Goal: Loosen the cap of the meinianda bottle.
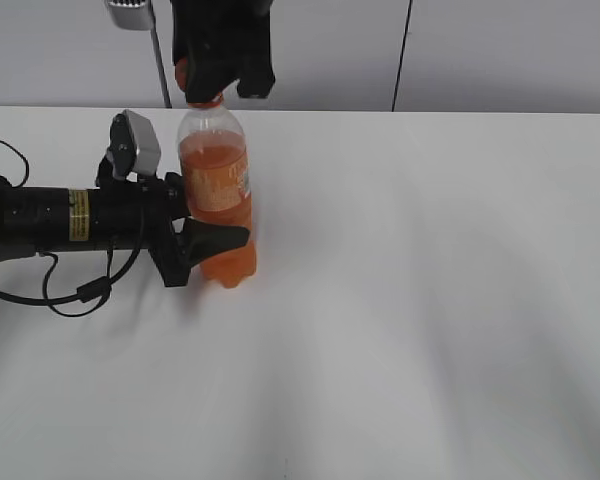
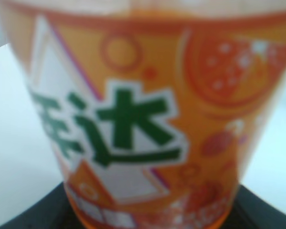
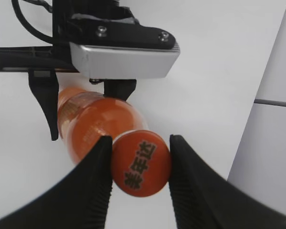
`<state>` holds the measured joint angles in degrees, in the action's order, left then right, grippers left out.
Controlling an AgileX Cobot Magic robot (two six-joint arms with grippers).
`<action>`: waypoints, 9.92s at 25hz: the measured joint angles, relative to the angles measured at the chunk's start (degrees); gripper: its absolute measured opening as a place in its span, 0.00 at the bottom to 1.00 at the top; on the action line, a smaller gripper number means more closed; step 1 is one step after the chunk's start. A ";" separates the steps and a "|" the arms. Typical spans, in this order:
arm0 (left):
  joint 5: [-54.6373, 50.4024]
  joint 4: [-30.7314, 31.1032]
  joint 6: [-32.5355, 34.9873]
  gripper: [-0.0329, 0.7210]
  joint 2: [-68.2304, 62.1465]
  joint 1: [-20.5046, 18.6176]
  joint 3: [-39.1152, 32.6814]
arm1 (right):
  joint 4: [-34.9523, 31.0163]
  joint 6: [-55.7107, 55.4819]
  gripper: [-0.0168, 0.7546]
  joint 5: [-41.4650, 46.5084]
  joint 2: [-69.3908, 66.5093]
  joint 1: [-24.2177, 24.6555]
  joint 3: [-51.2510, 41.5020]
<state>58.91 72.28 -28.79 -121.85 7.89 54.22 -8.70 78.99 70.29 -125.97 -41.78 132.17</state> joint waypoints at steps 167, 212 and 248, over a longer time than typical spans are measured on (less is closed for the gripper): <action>-128.26 -72.28 40.44 0.71 22.31 -16.03 48.87 | 10.68 -72.66 0.79 -1.83 34.34 37.41 -32.28; -118.12 -72.28 29.32 0.71 103.36 -0.34 -21.50 | 8.03 -72.89 0.78 -8.42 105.46 37.41 -104.10; -118.21 -68.98 29.15 0.71 122.29 -0.34 -21.60 | 8.70 -72.61 0.78 -11.66 126.43 37.41 -106.77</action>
<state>-59.30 3.31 0.36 0.45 7.55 32.62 0.00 6.38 58.64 0.46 -4.38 25.40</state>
